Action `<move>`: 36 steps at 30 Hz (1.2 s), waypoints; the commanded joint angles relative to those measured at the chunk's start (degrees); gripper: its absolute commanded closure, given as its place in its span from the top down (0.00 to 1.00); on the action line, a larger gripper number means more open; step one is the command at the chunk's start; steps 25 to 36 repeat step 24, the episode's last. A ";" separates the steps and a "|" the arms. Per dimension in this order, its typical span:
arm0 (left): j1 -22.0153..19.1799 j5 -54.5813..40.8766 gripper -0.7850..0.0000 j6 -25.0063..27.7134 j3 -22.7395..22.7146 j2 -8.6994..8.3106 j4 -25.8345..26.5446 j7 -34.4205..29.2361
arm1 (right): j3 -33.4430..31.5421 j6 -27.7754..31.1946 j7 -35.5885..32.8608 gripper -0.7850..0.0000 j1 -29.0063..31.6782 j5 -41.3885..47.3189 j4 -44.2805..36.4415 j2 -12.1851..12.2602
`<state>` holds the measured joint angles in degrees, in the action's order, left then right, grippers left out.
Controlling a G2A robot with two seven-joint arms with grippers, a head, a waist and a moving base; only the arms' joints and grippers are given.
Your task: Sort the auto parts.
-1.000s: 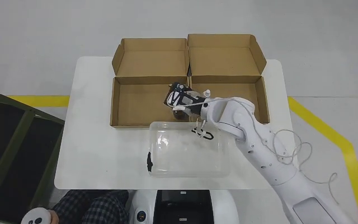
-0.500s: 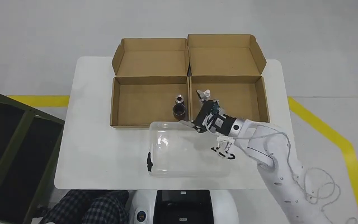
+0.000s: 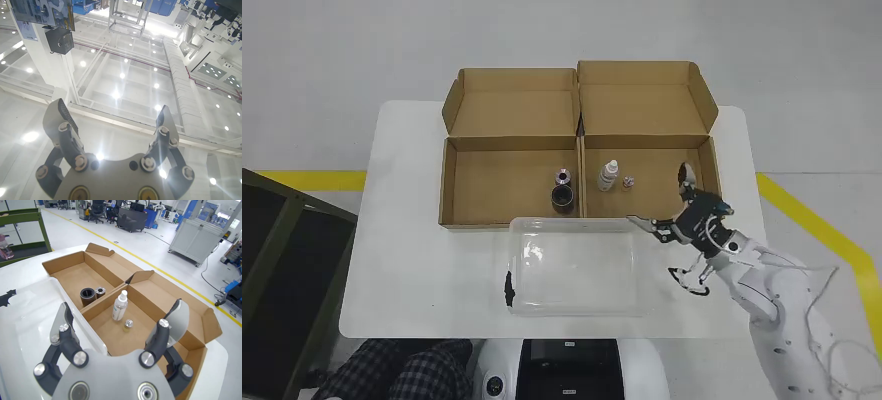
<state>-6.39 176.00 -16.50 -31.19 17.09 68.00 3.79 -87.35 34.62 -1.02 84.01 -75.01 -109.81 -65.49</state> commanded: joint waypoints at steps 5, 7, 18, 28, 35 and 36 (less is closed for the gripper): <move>0.00 0.00 1.00 0.00 0.00 0.00 0.00 0.00 | -6.29 -1.23 6.47 1.00 3.82 2.12 3.77 0.42; 0.00 0.00 1.00 0.00 0.00 0.00 0.00 0.00 | -7.86 -1.15 7.78 1.00 4.77 2.42 4.88 0.56; 0.00 0.00 1.00 0.00 0.00 0.00 0.00 0.00 | -11.78 -0.89 13.38 1.00 9.25 2.60 6.90 0.90; 0.00 0.00 1.00 0.00 0.00 0.00 0.00 0.00 | -11.96 -0.52 13.07 1.00 9.54 0.82 6.87 1.05; 0.00 0.00 1.00 0.00 0.00 0.00 0.00 0.00 | -11.96 -0.52 13.07 1.00 9.54 0.82 6.87 1.05; 0.00 0.00 1.00 0.00 0.00 0.00 0.00 0.00 | -11.96 -0.52 13.07 1.00 9.54 0.82 6.87 1.05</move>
